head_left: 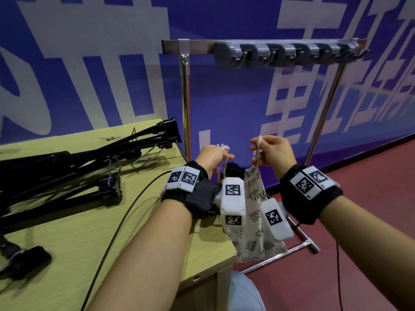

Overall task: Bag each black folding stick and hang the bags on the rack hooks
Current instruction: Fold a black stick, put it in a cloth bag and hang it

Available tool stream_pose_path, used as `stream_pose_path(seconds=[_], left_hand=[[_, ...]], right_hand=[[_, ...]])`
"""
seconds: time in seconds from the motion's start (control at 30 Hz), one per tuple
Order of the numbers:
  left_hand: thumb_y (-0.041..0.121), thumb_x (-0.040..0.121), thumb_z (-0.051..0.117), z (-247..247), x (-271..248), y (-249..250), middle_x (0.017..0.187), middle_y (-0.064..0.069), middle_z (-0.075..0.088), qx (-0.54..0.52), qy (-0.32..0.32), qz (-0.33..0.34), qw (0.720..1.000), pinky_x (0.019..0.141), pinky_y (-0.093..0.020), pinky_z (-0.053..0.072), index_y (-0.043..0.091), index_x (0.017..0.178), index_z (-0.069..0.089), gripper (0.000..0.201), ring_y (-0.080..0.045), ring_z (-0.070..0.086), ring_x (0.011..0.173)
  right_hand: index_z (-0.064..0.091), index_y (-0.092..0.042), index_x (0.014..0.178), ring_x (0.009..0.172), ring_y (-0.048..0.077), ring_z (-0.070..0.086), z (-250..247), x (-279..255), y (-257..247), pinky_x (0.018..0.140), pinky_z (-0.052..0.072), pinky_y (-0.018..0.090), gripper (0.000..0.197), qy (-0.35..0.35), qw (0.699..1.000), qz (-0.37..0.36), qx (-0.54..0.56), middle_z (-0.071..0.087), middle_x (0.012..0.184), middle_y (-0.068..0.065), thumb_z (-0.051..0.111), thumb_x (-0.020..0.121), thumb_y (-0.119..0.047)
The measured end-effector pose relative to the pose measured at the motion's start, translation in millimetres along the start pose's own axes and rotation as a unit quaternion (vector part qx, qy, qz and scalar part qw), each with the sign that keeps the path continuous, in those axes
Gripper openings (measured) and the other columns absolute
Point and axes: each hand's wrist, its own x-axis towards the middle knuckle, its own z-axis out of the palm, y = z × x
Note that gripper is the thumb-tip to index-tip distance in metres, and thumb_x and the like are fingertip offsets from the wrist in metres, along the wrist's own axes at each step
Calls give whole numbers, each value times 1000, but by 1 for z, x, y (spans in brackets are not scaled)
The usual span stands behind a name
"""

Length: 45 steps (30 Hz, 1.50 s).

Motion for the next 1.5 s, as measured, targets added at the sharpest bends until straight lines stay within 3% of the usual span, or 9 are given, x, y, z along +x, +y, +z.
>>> stream_pose_path(seconds=[0.1,0.23,0.4,0.6,0.83,0.97,1.1,1.3,1.5], left_hand=[[-3,85,38,5,-3,1,84,-1,62,-34,-31,-24,999,68,-27,38,9,114,54,35,-8,51,70],[-1,82,41,12,-9,2,100,-3,65,-23,-83,-28,996,87,-36,44,15,114,39,36,-12,56,88],[-7,80,40,15,-10,4,117,-8,62,-21,-94,1,995,75,-30,41,17,122,29,50,-13,54,101],[-4,70,51,21,-7,2,116,-13,61,-6,-101,10,995,69,-27,39,7,129,34,62,-16,55,96],[-11,81,39,37,-9,21,74,-1,55,-1,-102,39,994,74,-32,35,12,113,30,40,-11,52,75],[-15,82,40,56,-9,54,73,-5,52,23,-119,74,990,63,-28,41,12,110,31,40,-12,49,66],[-13,85,42,78,-5,91,78,-9,47,55,-134,108,984,53,-29,50,10,109,30,36,-13,49,63],[-12,85,42,132,14,135,108,-19,39,166,-175,160,957,62,-34,52,12,86,37,25,-21,54,71],[-9,87,41,194,51,164,77,-8,44,106,-189,175,960,57,-28,42,16,97,38,27,-14,45,59]], right_hand=[[64,3,99,36,2,51,3,0,6,44,48,19,20,-13,998,-18,-60,59,71,7,44,95,0],[71,2,100,62,5,61,4,-1,11,68,52,28,20,9,983,-103,-149,69,83,14,53,93,-6],[75,0,87,83,17,67,-1,-4,1,79,48,20,19,-18,926,-229,-299,74,86,13,57,88,-1],[72,-2,85,82,34,61,-8,-2,-4,70,49,42,24,-107,824,-298,-469,67,83,15,51,78,8],[71,-8,95,82,18,58,-32,16,-6,70,37,19,45,-36,915,-188,-356,63,83,1,37,76,15],[68,-24,92,84,16,54,-47,27,-6,75,47,35,38,-157,946,-120,-256,68,89,7,49,85,9],[70,-9,92,106,30,63,-67,30,-21,97,44,46,21,-135,988,-54,-58,69,104,21,50,90,-3],[66,-8,67,63,8,55,-120,45,-41,64,44,28,27,-32,987,-125,-96,63,60,4,60,89,-22],[52,-8,55,51,9,38,-172,91,-44,48,27,24,36,110,941,-188,-257,46,51,7,58,90,-17]])
